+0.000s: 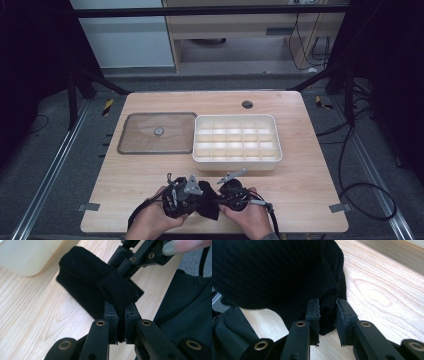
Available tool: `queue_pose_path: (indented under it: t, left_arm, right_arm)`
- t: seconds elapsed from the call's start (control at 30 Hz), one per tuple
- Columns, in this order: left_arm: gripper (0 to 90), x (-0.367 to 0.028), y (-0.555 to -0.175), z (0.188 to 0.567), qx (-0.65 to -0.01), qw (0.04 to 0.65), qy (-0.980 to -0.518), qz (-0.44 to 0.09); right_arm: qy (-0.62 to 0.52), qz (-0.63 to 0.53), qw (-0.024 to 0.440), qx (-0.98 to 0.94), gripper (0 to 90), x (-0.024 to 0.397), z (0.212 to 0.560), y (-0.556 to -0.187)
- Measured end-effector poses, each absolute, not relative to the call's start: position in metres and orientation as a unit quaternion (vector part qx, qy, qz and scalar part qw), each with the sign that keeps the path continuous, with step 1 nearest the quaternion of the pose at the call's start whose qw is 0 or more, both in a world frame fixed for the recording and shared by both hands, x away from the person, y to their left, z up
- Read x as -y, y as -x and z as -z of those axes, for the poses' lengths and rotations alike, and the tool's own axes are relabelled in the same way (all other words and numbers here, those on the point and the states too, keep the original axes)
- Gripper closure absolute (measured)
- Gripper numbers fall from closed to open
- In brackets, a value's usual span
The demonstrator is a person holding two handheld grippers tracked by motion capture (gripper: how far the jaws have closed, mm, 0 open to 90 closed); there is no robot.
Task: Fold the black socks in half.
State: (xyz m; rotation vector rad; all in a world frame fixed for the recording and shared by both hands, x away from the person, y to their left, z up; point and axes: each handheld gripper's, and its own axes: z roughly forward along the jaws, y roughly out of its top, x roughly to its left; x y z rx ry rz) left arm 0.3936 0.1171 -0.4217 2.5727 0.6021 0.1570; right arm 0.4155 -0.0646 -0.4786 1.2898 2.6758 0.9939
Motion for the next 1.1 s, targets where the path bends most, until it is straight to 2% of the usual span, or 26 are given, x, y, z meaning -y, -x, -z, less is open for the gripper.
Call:
queue_pose_path:
  t: [0.2, 0.4, 1.1]
  left_arm:
    - [84.3, -0.103, -0.391, 0.427, -0.208, 0.234, -0.948, -0.051]
    - [84.3, -0.096, -0.392, 0.430, -0.208, 0.225, -0.951, -0.050]
    - [83.8, -0.077, -0.398, 0.446, -0.220, 0.224, -0.949, -0.032]
  right_arm:
    - [-0.408, -0.326, 0.012, -0.853, 56.8, 0.071, 0.477, -0.412]
    - [-0.415, -0.337, 0.017, -0.845, 49.3, 0.091, 0.473, -0.406]
    - [-0.452, -0.330, 0.039, -0.828, 48.2, 0.132, 0.474, -0.405]
